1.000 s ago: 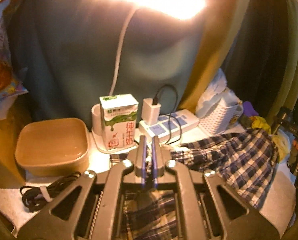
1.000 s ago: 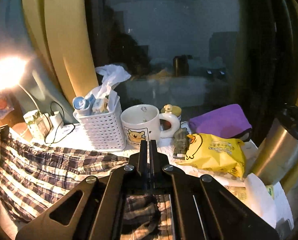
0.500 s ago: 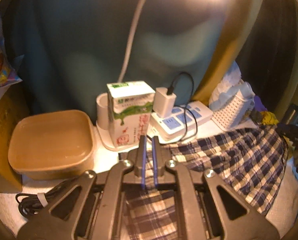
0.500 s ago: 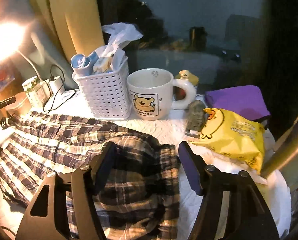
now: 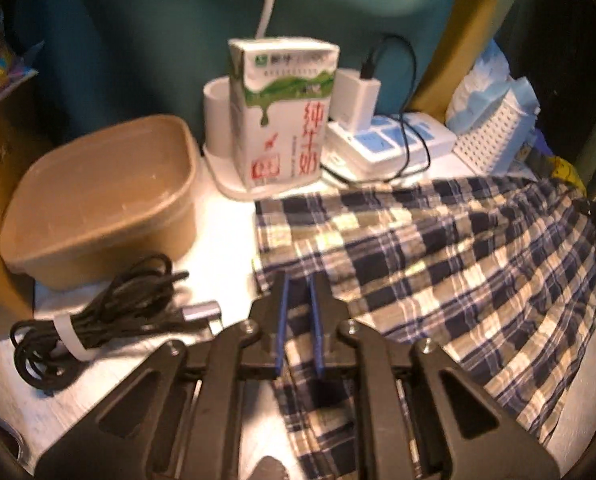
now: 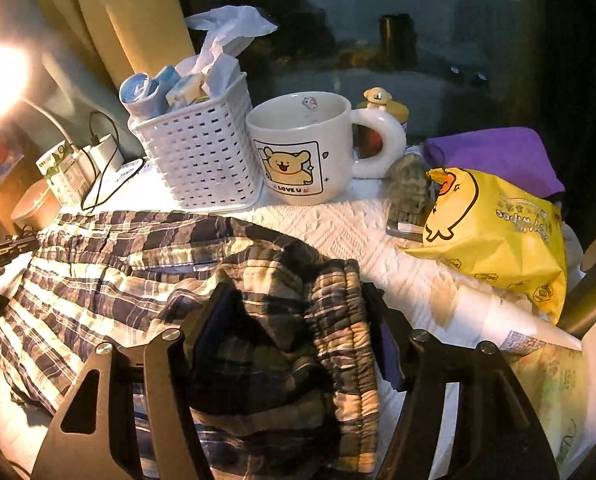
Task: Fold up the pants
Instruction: 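Lift and fold the garment edge with both grippers over the garment's middle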
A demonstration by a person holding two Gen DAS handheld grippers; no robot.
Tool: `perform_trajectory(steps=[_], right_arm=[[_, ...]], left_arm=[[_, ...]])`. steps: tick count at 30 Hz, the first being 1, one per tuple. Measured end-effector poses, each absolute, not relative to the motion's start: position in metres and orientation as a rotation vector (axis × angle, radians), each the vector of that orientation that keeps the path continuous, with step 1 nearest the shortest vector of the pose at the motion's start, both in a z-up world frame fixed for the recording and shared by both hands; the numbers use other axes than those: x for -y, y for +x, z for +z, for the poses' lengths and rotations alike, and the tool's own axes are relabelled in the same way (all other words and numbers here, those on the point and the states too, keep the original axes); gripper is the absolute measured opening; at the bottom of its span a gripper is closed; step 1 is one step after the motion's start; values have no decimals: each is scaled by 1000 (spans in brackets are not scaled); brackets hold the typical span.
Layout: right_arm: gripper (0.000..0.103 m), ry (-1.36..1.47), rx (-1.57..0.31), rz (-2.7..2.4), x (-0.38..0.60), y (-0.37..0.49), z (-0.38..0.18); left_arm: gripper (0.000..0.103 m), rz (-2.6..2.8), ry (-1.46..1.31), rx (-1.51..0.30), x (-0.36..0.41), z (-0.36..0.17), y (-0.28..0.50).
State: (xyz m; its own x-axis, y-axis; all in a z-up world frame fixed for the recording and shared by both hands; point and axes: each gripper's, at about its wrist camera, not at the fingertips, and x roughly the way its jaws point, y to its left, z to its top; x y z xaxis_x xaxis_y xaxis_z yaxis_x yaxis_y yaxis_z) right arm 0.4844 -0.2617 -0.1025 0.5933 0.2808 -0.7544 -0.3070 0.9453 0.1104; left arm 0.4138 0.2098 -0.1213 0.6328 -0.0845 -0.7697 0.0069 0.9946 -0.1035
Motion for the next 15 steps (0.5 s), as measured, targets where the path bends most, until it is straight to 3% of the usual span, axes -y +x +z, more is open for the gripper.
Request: perform_trajectory(steps=[15], right_arm=[[68,-23,-873,361,260,479,-109]], left_arm=[[12,45,-232,-976,-228,-143,429]])
